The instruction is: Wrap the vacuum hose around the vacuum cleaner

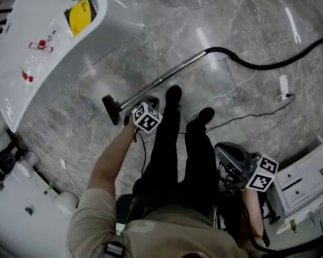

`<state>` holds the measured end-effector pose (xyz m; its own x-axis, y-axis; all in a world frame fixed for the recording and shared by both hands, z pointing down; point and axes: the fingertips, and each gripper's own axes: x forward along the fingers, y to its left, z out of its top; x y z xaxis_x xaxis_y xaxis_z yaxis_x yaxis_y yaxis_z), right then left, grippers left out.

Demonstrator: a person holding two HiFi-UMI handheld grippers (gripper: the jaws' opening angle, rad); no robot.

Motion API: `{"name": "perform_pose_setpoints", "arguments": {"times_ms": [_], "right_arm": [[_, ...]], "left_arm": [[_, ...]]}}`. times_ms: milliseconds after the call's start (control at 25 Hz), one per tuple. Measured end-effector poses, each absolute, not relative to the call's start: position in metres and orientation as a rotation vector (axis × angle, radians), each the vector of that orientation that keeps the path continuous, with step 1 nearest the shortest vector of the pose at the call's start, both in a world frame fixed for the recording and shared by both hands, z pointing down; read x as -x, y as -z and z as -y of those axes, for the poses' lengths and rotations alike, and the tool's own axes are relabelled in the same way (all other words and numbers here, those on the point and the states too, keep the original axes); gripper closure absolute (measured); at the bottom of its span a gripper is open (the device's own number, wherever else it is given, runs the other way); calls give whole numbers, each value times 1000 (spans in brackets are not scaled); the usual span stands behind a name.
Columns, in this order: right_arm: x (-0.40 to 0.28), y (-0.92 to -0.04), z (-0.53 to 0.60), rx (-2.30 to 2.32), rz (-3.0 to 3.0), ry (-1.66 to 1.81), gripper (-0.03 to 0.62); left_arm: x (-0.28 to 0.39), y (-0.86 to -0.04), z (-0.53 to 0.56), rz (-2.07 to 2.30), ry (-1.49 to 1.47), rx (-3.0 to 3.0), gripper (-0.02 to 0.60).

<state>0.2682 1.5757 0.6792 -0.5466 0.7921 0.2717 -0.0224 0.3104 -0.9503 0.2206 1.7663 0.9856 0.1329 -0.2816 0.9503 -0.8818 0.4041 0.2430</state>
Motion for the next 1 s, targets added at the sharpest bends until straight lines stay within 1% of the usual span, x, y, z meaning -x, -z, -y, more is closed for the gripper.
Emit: {"name": "perform_pose_setpoints", "arguments": {"times_ms": [120, 160, 280, 360, 440, 560, 640, 720, 840, 880, 920, 960, 1000], "right_arm": [[-274, -740, -1567, 699, 1775, -1234, 589], [-275, -752, -1566, 704, 1767, -1261, 589], [-274, -750, -1570, 705, 1709, -1591, 589], [-275, -747, -1578, 716, 1649, -1746, 589], [-279, -759, -1591, 748, 1635, -1708, 589], [-287, -794, -1606, 777, 1643, -1511, 589], [-287, -808, -1609, 816, 1649, -1443, 589], [-283, -815, -1608, 845, 1657, -1451, 589], [-281, -830, -1605, 850, 1651, -1536, 589], [-279, -833, -1603, 848, 1640, -1590, 589], [-276, -835, -1601, 838, 1629, -1652, 589], [-270, -838, -1598, 823, 1621, -1709, 589], [-266, -842, -1596, 807, 1619, -1748, 589]], "left_arm": [[-223, -1048, -1772, 1389, -580, -1105, 577], [-225, -1068, -1776, 1367, -592, -1107, 577], [-247, -1115, -1792, 1276, -640, -1133, 577], [-261, -1140, -1801, 1246, -599, -1102, 577], [-261, -1162, -1808, 1257, -548, -1047, 577], [-244, -1199, -1822, 1296, -582, -992, 577], [-230, -1224, -1836, 1330, -585, -922, 577], [-226, -1245, -1849, 1328, -562, -865, 577], [-230, -1271, -1862, 1248, -619, -906, 575], [-234, -1280, -1866, 1208, -638, -926, 557], [-240, -1288, -1871, 1162, -642, -933, 460], [-246, -1297, -1876, 1113, -631, -925, 278], [-253, -1306, -1881, 1070, -618, -912, 172]]}}
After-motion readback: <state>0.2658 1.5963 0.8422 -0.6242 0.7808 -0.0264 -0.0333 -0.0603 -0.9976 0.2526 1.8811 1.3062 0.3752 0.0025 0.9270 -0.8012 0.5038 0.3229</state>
